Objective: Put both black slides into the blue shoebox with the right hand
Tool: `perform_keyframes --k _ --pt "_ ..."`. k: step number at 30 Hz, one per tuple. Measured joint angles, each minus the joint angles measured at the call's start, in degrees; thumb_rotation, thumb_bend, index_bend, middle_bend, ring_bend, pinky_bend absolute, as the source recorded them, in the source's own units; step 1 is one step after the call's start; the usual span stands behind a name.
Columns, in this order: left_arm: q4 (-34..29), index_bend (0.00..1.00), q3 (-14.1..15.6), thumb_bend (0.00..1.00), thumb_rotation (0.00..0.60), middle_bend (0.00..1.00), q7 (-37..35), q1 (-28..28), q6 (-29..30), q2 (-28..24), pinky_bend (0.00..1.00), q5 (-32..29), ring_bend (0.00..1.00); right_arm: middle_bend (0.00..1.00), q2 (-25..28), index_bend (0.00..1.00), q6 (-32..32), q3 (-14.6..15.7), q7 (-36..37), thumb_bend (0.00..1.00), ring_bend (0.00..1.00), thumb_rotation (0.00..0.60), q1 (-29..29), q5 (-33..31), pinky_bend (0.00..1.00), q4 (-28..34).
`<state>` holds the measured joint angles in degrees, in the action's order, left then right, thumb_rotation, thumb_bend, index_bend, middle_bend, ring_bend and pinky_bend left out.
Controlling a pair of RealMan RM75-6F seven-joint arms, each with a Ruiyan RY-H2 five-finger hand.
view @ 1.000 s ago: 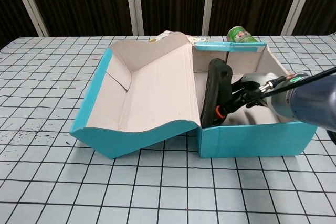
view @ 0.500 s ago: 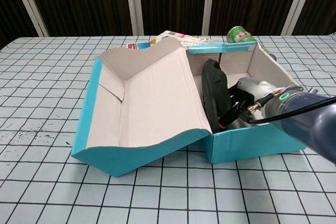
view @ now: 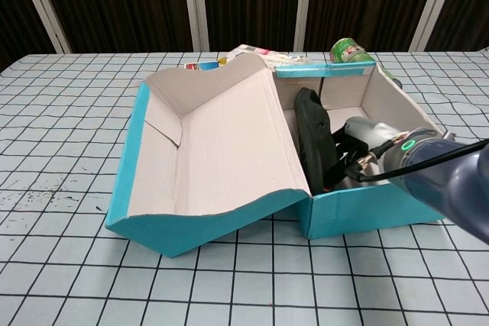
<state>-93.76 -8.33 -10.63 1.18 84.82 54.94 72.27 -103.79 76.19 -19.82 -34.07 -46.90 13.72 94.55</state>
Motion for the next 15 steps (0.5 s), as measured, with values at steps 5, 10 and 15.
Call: perform_keyframes --k 5,10,15 --pt "-0.02 0.09 0.02 0.37 0.6 0.0 0.05 -0.02 -0.07 0.0 0.09 -0.04 0.0 0.4 -0.62 0.61 -0.31 0.72 -0.84 0.67 0.26 0.6 0.47 1.3 0.08 -0.89" --pt "-0.02 0.09 0.01 0.37 0.6 0.0 0.02 -0.01 -0.02 -0.02 0.09 -0.02 0.0 0.4 -1.07 0.62 -0.46 1.43 -2.1 0.67 0.26 0.6 0.93 2.01 0.08 -1.44" --pt "-0.02 0.09 0.03 0.37 0.6 0.0 -0.01 -0.02 -0.05 -0.02 0.09 0.01 0.0 0.4 -1.33 0.62 -0.49 1.58 -2.95 0.67 0.26 0.6 1.43 2.59 0.08 -1.53"
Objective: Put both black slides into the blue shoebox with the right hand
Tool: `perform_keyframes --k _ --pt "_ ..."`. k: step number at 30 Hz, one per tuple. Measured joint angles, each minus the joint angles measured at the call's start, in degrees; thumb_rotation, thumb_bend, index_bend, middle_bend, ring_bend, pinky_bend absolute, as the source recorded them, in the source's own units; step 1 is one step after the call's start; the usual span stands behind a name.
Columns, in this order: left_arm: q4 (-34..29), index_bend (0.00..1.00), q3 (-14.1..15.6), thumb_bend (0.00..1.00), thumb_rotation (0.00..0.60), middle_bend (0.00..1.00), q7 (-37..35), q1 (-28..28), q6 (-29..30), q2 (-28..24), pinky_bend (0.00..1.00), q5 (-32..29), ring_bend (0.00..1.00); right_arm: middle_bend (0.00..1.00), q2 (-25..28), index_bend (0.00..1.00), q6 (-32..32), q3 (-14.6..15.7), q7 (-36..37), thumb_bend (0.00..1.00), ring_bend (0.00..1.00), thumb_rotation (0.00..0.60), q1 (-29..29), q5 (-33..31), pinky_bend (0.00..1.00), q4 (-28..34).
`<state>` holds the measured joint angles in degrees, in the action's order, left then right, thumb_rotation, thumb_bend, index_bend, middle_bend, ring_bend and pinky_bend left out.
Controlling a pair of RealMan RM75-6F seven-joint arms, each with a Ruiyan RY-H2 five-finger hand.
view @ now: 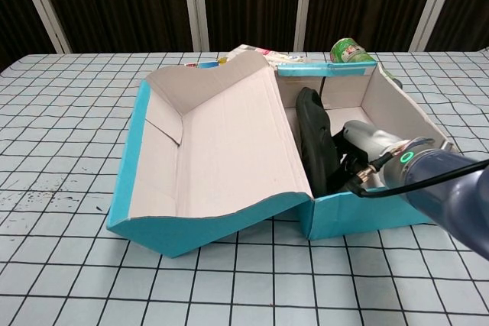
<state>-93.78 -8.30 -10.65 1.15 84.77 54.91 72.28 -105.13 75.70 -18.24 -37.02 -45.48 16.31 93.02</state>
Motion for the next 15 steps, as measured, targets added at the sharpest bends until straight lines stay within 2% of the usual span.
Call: perform_keyframes --k 8,11,15 --pt "-0.01 0.09 0.0 0.37 0.6 0.0 0.06 -0.03 -0.04 0.0 0.09 -0.03 0.0 0.39 0.07 0.61 0.78 -0.5 -1.3 0.67 0.26 0.6 0.33 1.54 0.08 1.23" --pt "-0.04 0.09 0.04 0.37 0.6 0.0 0.12 -0.04 -0.07 0.0 0.09 -0.01 0.0 0.36 0.59 0.53 0.47 -1.44 -1.32 0.66 0.24 0.6 0.51 1.34 0.08 2.58" --pt "-0.07 0.09 0.04 0.37 0.6 0.0 0.18 -0.07 -0.12 -0.01 0.09 -0.03 0.0 0.28 1.47 0.41 0.17 -2.87 -1.91 0.58 0.2 0.6 0.55 0.05 0.08 4.16"
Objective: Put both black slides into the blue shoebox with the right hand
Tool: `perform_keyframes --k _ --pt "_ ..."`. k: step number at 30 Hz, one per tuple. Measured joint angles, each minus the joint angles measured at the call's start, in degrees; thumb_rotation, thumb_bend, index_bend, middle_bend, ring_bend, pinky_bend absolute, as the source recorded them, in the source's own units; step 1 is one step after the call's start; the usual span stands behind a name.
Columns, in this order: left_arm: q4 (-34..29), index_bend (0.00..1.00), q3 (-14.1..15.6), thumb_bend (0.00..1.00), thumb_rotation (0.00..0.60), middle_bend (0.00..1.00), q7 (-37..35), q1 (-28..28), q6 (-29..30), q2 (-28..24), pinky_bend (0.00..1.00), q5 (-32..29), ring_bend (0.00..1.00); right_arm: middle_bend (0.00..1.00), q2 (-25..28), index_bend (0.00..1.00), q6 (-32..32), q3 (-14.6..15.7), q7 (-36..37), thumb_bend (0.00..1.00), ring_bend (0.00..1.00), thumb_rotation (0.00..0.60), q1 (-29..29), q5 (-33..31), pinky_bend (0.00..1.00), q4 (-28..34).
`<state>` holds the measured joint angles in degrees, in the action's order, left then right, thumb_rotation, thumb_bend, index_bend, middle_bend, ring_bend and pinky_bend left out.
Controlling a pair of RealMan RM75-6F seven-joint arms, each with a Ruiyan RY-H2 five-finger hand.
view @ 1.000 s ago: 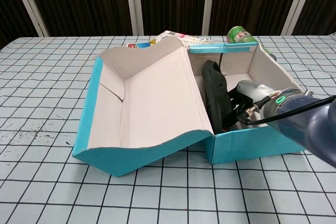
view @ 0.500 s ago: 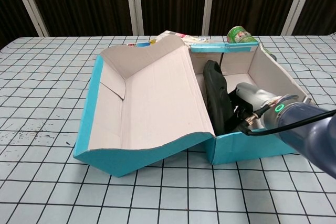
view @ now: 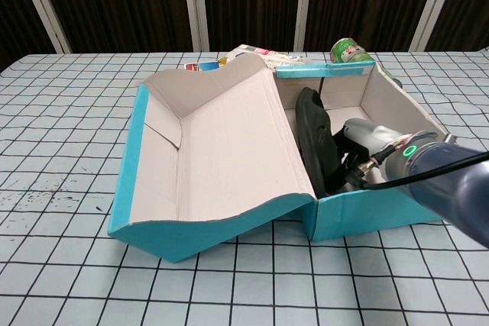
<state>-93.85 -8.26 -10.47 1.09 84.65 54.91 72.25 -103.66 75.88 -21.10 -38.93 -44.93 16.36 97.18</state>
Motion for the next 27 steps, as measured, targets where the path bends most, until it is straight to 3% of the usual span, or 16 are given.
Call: perform_keyframes --k 7,14,27 --pt "0.0 0.09 0.03 0.37 0.6 0.0 0.03 -0.01 -0.02 0.0 0.09 0.01 0.0 0.17 1.09 0.29 0.72 -3.55 -0.09 0.56 0.12 0.6 -0.27 -1.78 0.08 2.22" --pt "0.04 0.09 0.05 0.37 0.6 0.0 -0.12 -0.01 -0.03 -0.02 0.09 0.09 0.0 0.14 2.49 0.25 3.14 -7.38 -0.4 0.5 0.1 0.6 -0.97 -4.11 0.08 4.8" --pt "-0.15 0.09 0.18 0.37 0.6 0.0 -0.24 0.09 0.09 -0.15 0.09 0.3 0.0 0.07 7.26 0.17 5.33 -9.71 -5.77 0.46 0.04 0.6 -2.84 -9.92 0.04 10.74"
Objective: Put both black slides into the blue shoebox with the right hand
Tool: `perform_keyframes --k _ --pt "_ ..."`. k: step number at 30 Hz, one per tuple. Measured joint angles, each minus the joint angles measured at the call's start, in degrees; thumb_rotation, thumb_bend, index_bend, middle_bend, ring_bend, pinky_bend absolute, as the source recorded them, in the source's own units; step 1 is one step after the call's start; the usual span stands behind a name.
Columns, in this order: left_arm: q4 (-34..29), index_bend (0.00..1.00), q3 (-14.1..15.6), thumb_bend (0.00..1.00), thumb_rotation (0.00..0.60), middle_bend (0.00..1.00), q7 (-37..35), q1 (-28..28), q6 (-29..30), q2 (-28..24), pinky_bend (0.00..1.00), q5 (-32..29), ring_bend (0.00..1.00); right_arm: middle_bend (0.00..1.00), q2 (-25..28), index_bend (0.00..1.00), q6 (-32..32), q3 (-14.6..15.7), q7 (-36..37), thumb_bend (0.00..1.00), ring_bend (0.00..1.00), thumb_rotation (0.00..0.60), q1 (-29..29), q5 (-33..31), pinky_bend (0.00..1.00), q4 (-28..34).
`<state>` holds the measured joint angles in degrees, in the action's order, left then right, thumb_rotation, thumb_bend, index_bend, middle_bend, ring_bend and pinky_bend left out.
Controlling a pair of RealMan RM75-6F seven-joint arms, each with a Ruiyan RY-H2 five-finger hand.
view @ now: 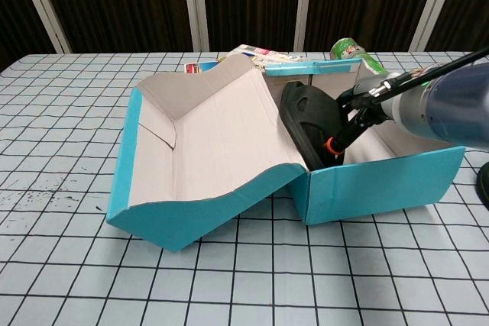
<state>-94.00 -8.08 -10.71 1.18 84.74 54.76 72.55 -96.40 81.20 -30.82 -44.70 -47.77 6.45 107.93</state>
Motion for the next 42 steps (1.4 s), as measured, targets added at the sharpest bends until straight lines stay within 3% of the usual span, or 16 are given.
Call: perform_keyframes --k 11,25,42 --pt "-0.1 0.09 0.05 0.37 0.6 0.0 0.05 0.03 0.05 -0.04 0.09 0.03 0.0 0.07 4.32 0.13 -1.96 -0.46 -2.59 0.44 0.03 0.6 -0.94 -5.34 0.02 2.53" --pt "-0.3 0.09 0.06 0.37 0.6 0.0 0.49 -0.07 0.01 0.02 0.09 -0.03 0.0 0.0 8.34 0.02 -6.24 0.89 -2.42 0.2 0.02 0.6 -1.63 -9.42 0.01 4.15" --pt "-0.2 0.09 0.07 0.37 0.6 0.0 0.34 -0.12 -0.14 0.01 0.09 -0.07 0.0 0.0 11.59 0.0 -5.86 1.94 0.86 0.19 0.02 0.6 -2.65 -8.82 0.01 5.17"
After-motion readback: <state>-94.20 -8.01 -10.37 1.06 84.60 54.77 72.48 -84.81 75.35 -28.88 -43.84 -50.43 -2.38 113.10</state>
